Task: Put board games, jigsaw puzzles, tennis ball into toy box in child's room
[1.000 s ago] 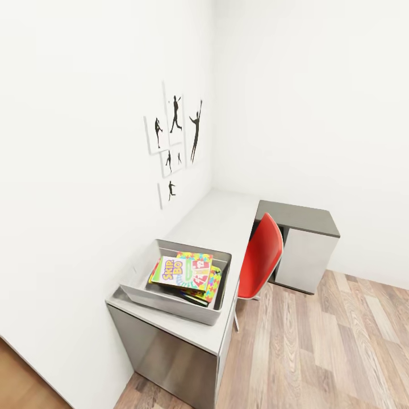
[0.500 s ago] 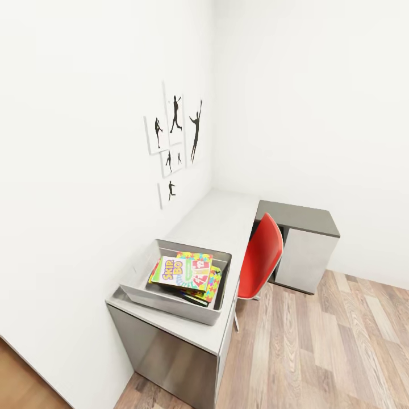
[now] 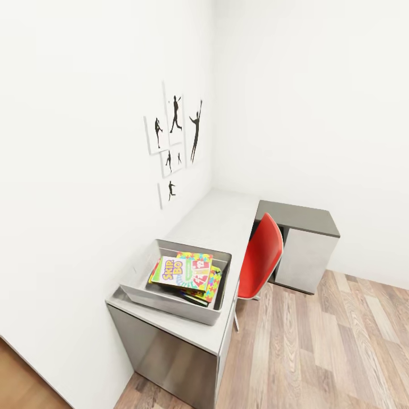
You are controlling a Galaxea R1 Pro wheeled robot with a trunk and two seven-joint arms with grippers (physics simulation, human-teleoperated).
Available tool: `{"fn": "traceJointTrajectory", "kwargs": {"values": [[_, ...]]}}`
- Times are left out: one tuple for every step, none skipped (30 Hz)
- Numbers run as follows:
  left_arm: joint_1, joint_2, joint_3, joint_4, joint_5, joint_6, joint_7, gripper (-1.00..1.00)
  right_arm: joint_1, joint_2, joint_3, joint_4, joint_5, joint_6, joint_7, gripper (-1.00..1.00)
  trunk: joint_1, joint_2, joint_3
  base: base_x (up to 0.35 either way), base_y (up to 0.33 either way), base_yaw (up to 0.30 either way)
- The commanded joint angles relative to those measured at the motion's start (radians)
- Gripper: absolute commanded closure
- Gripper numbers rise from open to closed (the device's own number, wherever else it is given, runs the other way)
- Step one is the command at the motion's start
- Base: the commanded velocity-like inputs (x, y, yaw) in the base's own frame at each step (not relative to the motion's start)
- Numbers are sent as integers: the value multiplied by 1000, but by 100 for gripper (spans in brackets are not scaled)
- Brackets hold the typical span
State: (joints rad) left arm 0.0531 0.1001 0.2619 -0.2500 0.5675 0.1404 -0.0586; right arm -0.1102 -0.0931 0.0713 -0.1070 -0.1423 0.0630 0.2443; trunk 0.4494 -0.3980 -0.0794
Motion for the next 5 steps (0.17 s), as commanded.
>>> {"fn": "traceJointTrajectory", "kwargs": {"values": [[1, 0, 6, -3, 5, 8, -3, -100, 0, -1, 7, -2, -11, 6, 2, -100, 1, -2, -2, 0, 0, 0], [1, 0, 6, -4, 5, 8, -3, -100, 0, -1, 7, -2, -12, 6, 2, -100, 1, -2, -2, 0, 0, 0], [1, 0, 6, -3, 5, 8, -3, -100, 0, -1, 7, -2, -12, 6, 2, -100, 1, -2, -2, 0, 0, 0], [1, 0, 6, -3, 5, 8, -3, -100, 0, -1, 7, -2, -13, 6, 2, -100, 1, -2, -2, 0, 0, 0], [1, 0, 6, -4, 5, 8, -3, -100, 0, 0, 7, -2, -13, 6, 2, -100, 1, -2, -2, 0, 0, 0]]}}
